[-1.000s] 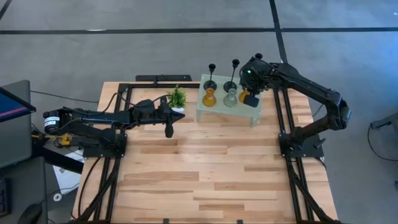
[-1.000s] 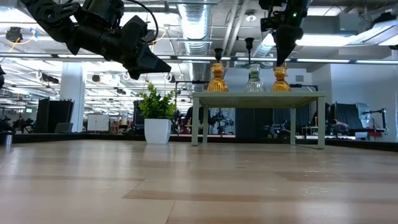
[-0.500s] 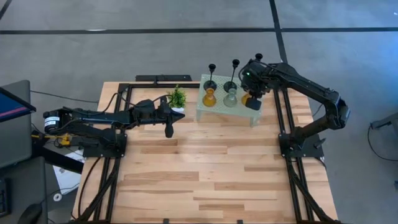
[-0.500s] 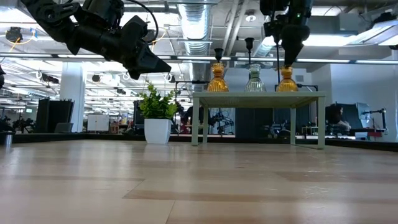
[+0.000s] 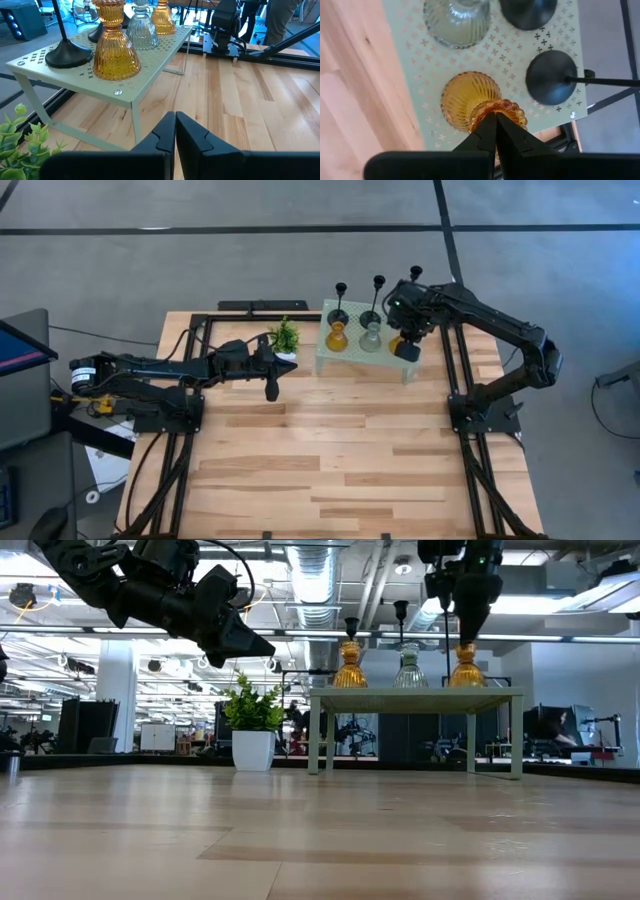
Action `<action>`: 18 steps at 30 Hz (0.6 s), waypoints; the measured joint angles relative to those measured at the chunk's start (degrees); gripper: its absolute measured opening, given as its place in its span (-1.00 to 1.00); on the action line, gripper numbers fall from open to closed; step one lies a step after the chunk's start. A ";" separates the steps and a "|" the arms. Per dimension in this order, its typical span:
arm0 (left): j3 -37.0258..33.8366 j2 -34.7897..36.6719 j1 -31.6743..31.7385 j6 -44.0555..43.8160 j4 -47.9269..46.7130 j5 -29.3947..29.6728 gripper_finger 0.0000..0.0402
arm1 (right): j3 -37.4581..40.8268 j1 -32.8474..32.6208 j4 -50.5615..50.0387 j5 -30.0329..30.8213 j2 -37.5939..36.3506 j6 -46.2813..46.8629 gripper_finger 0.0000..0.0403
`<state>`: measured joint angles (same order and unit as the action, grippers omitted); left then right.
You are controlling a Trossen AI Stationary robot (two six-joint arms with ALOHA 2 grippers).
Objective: Pick & Place candle stick holders
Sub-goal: Adjust the gold glass candle holder on the shelf
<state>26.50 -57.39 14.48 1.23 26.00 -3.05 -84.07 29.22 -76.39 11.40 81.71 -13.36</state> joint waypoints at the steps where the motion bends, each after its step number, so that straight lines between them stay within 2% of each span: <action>1: 0.00 0.00 0.00 0.00 0.02 0.00 -0.94 | 0.00 -0.17 -0.33 0.03 0.00 0.24 -1.00; 18: 0.00 0.00 0.00 -0.02 0.02 0.00 -0.94 | 0.00 -0.71 0.81 2.12 -0.24 0.83 -1.00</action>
<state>26.50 -57.39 14.48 1.21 26.02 -3.05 -84.07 28.51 -75.59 13.52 81.47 -12.52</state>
